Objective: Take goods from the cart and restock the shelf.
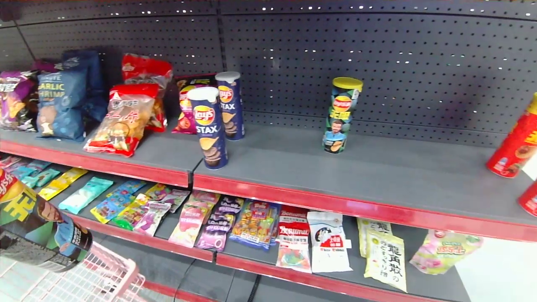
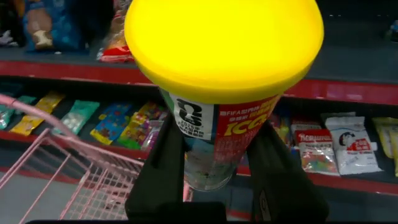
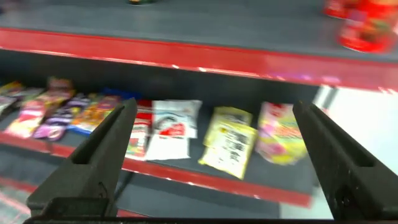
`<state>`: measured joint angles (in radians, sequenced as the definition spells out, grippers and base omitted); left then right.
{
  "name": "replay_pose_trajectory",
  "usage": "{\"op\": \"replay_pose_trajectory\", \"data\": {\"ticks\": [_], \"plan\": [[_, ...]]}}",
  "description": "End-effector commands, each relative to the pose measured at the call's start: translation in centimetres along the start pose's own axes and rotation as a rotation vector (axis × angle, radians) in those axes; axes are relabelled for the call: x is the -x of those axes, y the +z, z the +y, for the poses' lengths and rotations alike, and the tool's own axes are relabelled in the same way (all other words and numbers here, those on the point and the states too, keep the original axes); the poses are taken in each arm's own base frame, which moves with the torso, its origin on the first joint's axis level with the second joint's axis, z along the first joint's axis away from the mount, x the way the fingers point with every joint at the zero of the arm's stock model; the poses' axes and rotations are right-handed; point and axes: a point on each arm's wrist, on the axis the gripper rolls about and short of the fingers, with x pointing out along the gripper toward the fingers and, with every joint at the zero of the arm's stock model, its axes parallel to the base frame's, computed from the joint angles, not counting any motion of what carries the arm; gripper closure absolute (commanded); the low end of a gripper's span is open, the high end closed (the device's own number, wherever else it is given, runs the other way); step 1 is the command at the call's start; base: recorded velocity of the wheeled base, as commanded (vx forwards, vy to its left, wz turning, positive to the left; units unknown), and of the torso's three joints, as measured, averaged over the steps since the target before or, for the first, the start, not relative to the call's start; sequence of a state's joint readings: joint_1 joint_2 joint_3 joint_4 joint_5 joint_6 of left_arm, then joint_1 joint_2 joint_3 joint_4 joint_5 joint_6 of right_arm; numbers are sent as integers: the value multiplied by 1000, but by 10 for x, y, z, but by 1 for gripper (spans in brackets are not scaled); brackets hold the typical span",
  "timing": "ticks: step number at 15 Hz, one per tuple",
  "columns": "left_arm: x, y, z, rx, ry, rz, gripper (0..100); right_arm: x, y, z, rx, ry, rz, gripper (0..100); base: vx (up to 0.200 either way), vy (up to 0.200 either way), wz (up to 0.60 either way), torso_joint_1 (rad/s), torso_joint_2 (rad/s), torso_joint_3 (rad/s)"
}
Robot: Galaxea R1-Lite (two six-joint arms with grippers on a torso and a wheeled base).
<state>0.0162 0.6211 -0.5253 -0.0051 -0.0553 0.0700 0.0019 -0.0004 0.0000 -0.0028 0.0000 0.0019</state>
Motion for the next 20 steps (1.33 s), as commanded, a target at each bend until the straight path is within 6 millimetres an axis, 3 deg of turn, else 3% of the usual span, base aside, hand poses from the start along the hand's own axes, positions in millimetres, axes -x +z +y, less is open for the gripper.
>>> {"op": "replay_pose_trajectory", "data": {"ticks": [1,3,13,20], "plan": [[0,0,0,0,0,5,100,0,0,0,0,1,0,0,0,0,-600,2,7,2],[0,0,0,-25,7,3,100,0,0,0,0,1,0,0,0,0,-600,-2,-2,2],[4,-4,0,-81,37,-4,100,0,0,0,0,1,-1,0,0,0,0,0,0,0],[10,-4,0,-83,41,-26,100,0,0,0,0,1,0,0,200,0,0,-5,1,0]]}}
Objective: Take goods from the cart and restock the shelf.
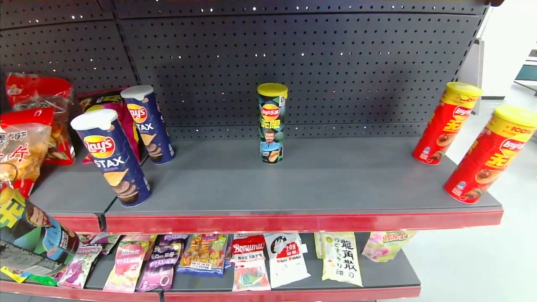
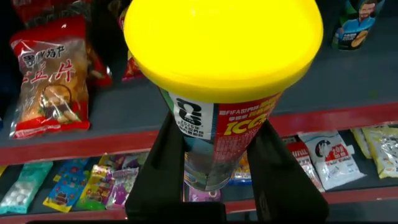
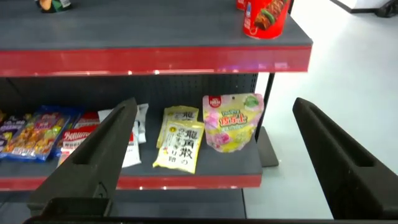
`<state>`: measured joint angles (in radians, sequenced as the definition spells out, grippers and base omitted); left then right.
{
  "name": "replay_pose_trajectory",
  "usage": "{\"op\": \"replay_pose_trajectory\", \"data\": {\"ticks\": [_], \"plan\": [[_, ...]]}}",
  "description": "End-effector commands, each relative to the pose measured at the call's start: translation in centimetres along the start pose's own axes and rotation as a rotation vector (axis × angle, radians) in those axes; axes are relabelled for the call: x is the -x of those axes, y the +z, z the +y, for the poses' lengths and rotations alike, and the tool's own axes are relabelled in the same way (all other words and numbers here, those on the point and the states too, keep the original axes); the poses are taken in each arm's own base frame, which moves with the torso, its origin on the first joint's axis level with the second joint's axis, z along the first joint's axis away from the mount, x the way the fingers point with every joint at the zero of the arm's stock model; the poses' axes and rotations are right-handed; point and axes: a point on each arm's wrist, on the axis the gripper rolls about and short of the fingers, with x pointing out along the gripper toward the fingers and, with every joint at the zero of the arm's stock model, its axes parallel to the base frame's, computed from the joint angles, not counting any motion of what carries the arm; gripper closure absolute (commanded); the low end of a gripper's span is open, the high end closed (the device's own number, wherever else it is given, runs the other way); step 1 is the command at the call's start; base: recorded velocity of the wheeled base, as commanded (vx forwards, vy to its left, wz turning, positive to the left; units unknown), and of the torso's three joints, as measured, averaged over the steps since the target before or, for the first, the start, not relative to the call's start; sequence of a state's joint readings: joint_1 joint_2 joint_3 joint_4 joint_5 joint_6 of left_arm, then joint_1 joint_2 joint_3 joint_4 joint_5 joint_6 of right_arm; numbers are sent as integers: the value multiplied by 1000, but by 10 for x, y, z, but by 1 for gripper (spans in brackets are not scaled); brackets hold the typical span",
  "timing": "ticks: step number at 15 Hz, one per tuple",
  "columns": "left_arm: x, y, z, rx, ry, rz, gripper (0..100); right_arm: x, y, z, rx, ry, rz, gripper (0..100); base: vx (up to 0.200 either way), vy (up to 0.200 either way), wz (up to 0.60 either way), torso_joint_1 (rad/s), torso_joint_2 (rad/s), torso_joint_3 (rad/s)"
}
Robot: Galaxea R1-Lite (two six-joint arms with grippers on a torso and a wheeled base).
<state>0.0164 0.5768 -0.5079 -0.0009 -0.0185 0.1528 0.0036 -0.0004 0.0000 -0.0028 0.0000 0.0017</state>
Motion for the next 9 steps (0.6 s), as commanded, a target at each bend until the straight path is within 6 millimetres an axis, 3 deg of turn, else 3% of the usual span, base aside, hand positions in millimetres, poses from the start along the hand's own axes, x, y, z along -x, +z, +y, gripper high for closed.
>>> {"op": "replay_pose_trajectory", "data": {"ticks": [1,4,9], "plan": [[4,2,0,-7,3,-22,100,0,0,0,0,-2,0,0,200,0,0,2,7,2],[19,-1,-1,-45,-3,-74,100,0,0,0,2,1,-1,0,200,0,0,7,1,2],[71,-21,-6,-52,-143,-105,100,0,1,0,8,6,2,0,0,0,0,0,0,0]]}}
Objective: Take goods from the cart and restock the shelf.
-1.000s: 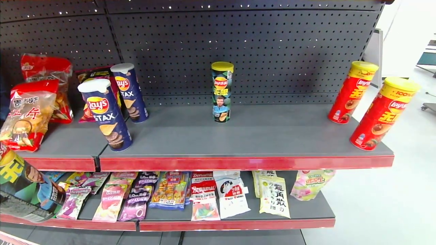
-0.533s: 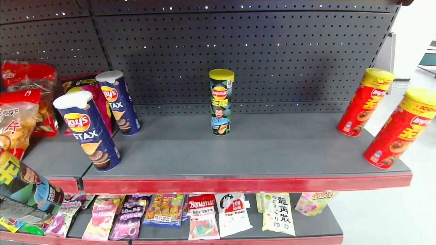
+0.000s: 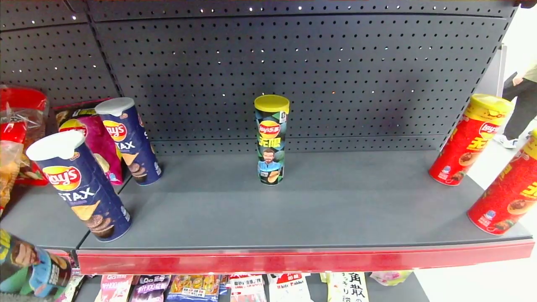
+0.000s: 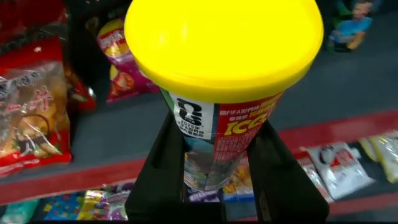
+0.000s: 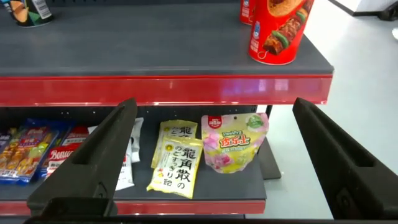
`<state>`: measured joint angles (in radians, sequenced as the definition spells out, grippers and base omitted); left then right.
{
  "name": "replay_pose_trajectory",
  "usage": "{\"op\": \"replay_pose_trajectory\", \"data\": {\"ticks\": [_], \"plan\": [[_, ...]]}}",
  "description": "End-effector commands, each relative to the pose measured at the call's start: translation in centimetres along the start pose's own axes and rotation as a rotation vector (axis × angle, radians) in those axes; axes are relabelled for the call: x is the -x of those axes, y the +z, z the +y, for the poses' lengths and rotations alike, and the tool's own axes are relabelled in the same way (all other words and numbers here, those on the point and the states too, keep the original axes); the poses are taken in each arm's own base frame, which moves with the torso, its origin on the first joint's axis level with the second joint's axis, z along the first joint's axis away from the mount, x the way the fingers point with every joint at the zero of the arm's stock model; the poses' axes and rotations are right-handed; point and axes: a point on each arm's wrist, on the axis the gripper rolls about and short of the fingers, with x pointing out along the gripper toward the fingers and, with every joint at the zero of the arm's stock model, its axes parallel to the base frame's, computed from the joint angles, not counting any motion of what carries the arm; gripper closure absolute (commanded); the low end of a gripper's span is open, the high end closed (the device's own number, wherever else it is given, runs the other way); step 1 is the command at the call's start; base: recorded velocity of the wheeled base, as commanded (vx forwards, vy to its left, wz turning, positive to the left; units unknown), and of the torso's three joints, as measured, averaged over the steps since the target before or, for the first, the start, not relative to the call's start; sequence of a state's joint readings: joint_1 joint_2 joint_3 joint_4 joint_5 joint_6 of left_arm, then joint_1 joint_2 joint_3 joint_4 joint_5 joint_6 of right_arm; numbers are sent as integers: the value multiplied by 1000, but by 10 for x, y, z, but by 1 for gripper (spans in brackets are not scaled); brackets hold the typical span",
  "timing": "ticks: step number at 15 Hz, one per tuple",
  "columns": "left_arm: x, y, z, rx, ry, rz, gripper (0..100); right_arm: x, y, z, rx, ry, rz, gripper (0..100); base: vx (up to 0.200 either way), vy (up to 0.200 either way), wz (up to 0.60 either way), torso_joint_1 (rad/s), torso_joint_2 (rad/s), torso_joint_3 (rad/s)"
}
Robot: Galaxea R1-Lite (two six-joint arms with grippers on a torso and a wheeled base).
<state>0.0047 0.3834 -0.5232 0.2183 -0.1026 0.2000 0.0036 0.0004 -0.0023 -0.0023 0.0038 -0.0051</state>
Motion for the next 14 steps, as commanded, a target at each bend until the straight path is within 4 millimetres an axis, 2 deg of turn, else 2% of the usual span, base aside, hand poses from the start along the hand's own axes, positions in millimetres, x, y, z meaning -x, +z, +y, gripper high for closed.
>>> {"op": "replay_pose_trajectory", "data": {"ticks": [1,2,3,6,7,8,9,10,11,12,13,14], "plan": [[41,-5,-4,-5,-126,-85,100,0,0,0,-1,2,1,0,0,0,0,0,0,0],[59,-7,-4,0,-241,-65,100,0,0,0,-2,0,0,0,0,0,0,0,0,0],[65,-8,-3,1,-288,-55,100,0,0,0,-2,0,0,0,0,0,0,0,0,0],[67,-9,-1,2,-284,-60,100,0,0,0,18,9,-2,0,0,0,0,0,0,0],[67,-11,-1,3,-239,-55,100,0,1,1,34,63,-14,0,0,0,0,0,0,0],[68,-11,0,36,-203,-60,100,4,43,3,35,135,-64,0,0,0,0,0,0,0],[69,-12,0,69,-196,-75,100,-13,106,3,-24,145,-37,0,0,0,0,0,0,0],[69,-15,-1,69,-201,-74,100,-24,130,3,-43,179,-26,0,0,0,0,0,0,0],[67,-18,-1,70,-213,-70,100,-28,131,4,-4,229,-10,0,0,0,0,0,0,0],[63,-22,-1,58,-231,-71,100,-42,128,7,126,392,35,0,0,0,0,0,0,0],[59,-23,-2,58,-229,-55,100,-63,135,11,127,450,88,0,0,0,0,0,0,0],[58,-24,-2,59,-227,-47,100,-75,144,14,121,482,95,0,0,0,0,0,0,0]]}}
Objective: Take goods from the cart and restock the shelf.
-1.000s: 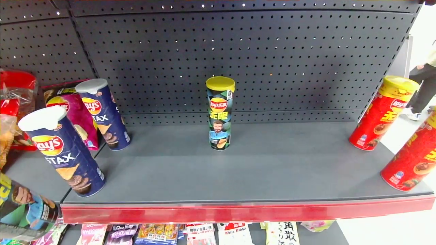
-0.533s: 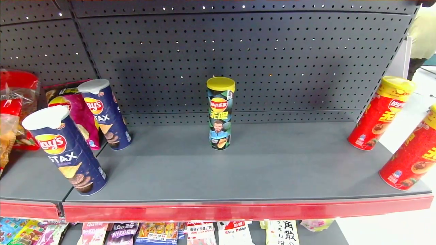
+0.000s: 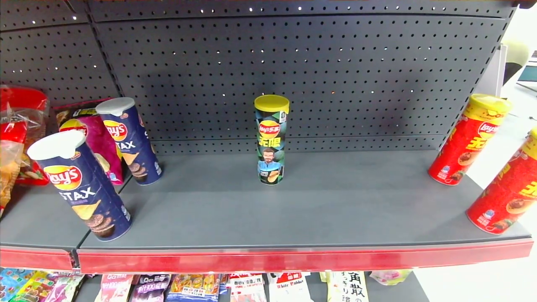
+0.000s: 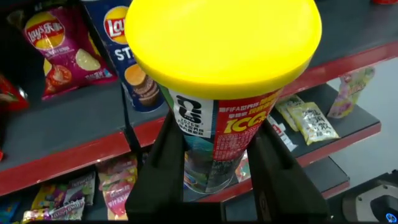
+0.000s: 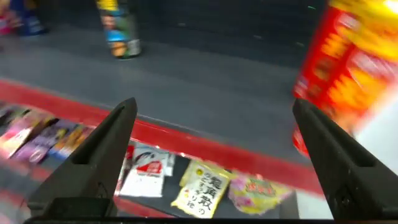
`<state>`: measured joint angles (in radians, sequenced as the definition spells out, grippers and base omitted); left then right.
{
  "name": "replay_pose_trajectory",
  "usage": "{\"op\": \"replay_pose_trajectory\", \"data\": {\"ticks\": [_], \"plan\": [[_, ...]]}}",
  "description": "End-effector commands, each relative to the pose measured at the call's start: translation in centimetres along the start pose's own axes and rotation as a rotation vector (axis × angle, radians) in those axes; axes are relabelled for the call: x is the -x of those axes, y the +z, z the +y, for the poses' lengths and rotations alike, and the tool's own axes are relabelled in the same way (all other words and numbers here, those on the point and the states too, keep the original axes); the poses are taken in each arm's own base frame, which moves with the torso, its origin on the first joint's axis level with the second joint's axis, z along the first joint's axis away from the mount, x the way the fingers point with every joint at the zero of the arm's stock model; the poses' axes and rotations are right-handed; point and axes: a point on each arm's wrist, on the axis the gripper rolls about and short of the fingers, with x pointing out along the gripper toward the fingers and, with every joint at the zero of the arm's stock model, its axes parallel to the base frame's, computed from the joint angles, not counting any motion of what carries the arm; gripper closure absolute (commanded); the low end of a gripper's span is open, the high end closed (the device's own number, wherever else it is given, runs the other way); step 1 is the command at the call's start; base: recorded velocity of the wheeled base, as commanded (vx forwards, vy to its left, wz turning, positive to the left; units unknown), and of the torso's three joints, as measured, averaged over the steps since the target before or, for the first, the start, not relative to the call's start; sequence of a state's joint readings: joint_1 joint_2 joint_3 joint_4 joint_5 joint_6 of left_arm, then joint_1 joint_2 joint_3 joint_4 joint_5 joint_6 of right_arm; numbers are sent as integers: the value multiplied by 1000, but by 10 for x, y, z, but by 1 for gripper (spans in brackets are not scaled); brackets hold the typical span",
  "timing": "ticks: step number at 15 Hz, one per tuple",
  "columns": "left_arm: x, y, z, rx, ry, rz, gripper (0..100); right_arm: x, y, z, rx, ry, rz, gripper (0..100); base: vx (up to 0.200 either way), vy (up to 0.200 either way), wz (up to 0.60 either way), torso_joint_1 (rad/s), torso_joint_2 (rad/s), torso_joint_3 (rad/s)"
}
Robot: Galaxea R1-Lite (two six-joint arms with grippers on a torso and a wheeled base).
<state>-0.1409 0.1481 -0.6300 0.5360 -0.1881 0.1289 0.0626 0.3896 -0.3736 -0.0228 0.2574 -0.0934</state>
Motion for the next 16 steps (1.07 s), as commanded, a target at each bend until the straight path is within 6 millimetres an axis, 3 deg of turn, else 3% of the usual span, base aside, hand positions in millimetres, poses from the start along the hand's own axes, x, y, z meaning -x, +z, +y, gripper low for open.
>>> {"op": "replay_pose_trajectory", "data": {"ticks": [1,4,6,7,9,13,16], "plan": [[-6,-3,1,9,-11,32,100,-73,38,-3,24,355,135,0,0,0,0,0,0,0],[-18,5,4,12,-10,38,100,-127,62,28,31,569,181,0,0,0,0,0,0,0],[-22,7,5,12,-7,37,100,-157,61,43,32,614,214,0,0,0,0,0,0,0],[-24,8,6,11,-4,40,100,-194,58,55,12,613,176,0,0,0,0,0,0,0],[-24,9,6,12,-2,42,100,-235,49,68,-16,608,150,0,0,0,0,0,0,0],[-27,10,7,14,-4,52,100,-276,40,81,-92,604,189,0,0,0,0,0,0,0],[-28,11,7,14,-1,50,100,-294,29,83,-94,588,225,0,0,0,0,0,0,0]]}}
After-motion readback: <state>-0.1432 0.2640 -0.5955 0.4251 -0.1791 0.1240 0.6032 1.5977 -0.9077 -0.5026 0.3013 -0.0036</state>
